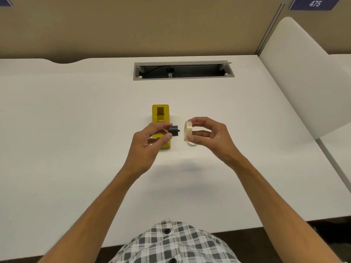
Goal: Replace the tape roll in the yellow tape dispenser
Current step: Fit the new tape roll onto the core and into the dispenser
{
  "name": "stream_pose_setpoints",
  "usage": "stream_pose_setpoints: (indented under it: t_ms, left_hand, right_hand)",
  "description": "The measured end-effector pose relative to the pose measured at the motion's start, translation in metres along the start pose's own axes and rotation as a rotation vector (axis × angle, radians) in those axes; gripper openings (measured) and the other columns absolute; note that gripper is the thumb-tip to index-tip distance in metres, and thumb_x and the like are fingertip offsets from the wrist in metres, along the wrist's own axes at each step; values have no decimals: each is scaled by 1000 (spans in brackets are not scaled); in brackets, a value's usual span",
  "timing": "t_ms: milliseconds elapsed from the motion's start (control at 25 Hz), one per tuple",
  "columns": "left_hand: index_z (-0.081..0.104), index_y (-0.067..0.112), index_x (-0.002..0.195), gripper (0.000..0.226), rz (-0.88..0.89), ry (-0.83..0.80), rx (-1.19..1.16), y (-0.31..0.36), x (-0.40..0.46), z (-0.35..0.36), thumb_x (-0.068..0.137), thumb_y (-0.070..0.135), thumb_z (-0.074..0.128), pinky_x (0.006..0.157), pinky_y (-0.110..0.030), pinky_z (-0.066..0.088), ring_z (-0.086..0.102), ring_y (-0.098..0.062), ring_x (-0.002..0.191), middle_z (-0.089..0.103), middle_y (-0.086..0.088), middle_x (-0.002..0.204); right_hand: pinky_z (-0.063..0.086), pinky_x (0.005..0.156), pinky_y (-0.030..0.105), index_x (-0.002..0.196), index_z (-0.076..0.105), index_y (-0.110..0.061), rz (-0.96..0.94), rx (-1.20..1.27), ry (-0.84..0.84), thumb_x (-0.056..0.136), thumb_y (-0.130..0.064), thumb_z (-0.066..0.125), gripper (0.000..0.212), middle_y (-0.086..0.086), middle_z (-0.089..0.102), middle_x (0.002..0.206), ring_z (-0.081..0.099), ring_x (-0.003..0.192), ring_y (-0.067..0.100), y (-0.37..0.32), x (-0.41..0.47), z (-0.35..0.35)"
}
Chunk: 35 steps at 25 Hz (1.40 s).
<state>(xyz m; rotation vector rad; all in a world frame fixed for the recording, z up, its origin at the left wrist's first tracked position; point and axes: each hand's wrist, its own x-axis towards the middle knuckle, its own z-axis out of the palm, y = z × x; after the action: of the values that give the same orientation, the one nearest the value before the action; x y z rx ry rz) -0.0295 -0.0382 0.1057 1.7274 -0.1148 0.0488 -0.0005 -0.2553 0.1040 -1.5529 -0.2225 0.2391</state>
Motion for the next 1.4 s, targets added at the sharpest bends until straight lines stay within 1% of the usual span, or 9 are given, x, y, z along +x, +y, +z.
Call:
stream_pose_setpoints:
  t_ms: [240,520,640,760,920,1000,1200,1280,1400]
  left_hand:
    - [69,19,115,27,17,-55,-26,2,-2,2,89,13,64,82,-17,51,64,-12,104,69,5,109]
    - [69,12,116,31,33,-89,-71,6,-2,-1,87,3,65,86,-21,53,67,-15,102,69,1,110]
    - [69,12,116,31,36,-73,-60,6,-1,-2,86,3,66,85,-19,52,67,-13,103,72,1,108]
    - [70,13,113,29,25,-49,-53,5,-1,-5,86,5,67,87,-21,52,67,-14,104,73,1,106]
    - [70,13,112,28,24,-40,-57,3,0,-7,85,4,68,87,-20,52,67,-14,104,73,-1,107]
    - [70,13,112,28,18,-36,-57,2,0,-8,85,4,68,85,-18,51,67,-13,104,72,0,107]
    - [71,13,111,29,3,-33,-36,-1,8,-11,84,2,69,82,-18,52,68,-12,102,71,0,109]
    - [70,12,111,29,-3,-36,-18,-3,13,-14,83,1,69,82,-20,53,68,-13,101,71,-3,109]
    - [71,11,109,29,-25,-32,16,-8,23,-17,83,-1,68,83,-21,54,69,-13,100,71,-6,108]
  right_hand:
    - [58,76,25,112,69,-23,-27,-34,-47,73,-16,84,43,-4,73,108,73,95,21,-6,0,11]
    - [58,77,25,115,67,-20,-67,-55,-114,73,-12,85,47,-2,72,110,73,97,20,-11,1,17]
    - [58,75,22,116,65,-19,-70,-52,-85,70,-13,88,51,-4,72,111,74,97,18,-12,2,20]
    - [59,75,25,108,68,-18,-80,-97,-54,70,-18,88,43,-5,74,107,72,102,15,-10,2,23]
    - [58,81,34,105,73,-24,-68,-162,-18,78,-31,81,28,-6,74,104,68,105,13,-5,3,23]
    - [54,77,28,105,74,-23,-60,-158,-14,84,-26,76,21,-6,74,102,69,100,12,-3,5,21]
    - [50,68,12,108,75,-18,-56,-192,-57,85,-19,75,23,-6,75,101,72,94,8,-2,16,22]
    - [53,71,15,106,76,-15,-54,-218,-67,84,-16,77,23,-5,76,100,73,92,9,-1,23,22]
    - [58,81,27,103,75,-14,-52,-283,-67,81,-14,79,23,-1,76,99,73,92,10,2,38,23]
